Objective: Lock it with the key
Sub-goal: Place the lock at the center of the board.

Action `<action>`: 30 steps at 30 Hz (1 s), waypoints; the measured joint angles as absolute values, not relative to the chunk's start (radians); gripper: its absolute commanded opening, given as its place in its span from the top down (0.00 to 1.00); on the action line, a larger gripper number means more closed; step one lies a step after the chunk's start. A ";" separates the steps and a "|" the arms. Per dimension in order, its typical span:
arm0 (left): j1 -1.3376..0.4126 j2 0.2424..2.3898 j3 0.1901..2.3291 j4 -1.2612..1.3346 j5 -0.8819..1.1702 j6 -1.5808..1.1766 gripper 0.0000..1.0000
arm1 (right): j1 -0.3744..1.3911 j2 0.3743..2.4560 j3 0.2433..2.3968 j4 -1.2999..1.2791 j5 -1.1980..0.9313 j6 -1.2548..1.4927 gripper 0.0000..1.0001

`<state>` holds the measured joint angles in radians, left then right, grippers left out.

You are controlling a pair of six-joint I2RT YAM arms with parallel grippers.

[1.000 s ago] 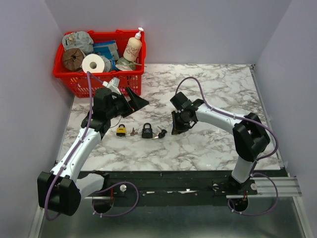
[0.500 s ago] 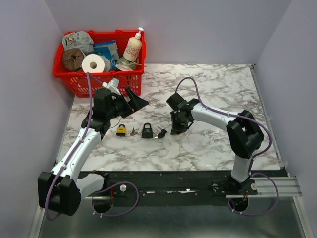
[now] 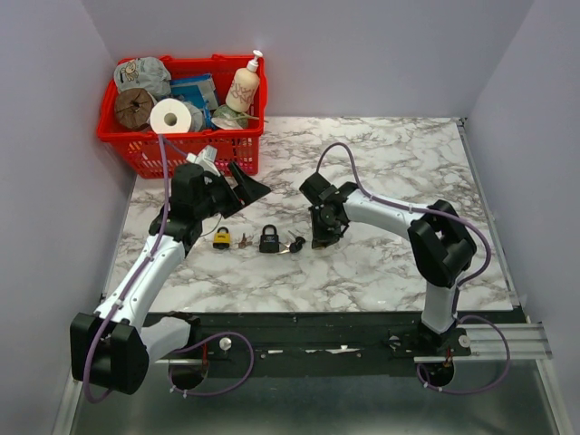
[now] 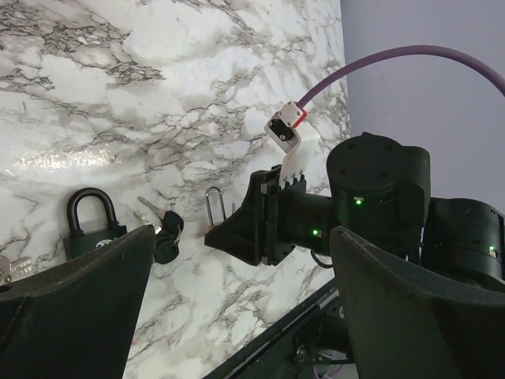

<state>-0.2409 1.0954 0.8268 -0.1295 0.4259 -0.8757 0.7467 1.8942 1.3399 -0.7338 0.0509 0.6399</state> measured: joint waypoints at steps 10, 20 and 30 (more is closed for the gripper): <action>-0.230 1.087 0.822 -0.129 0.426 -0.881 0.01 | 0.759 1.919 1.361 -0.746 0.080 0.651 0.92; -0.223 1.085 0.809 -0.129 0.426 -0.884 0.01 | 0.760 1.948 1.388 -0.756 0.116 0.657 0.87; -0.218 1.085 0.809 -0.128 0.426 -0.884 0.01 | 0.763 1.954 1.387 -0.757 0.116 0.674 0.49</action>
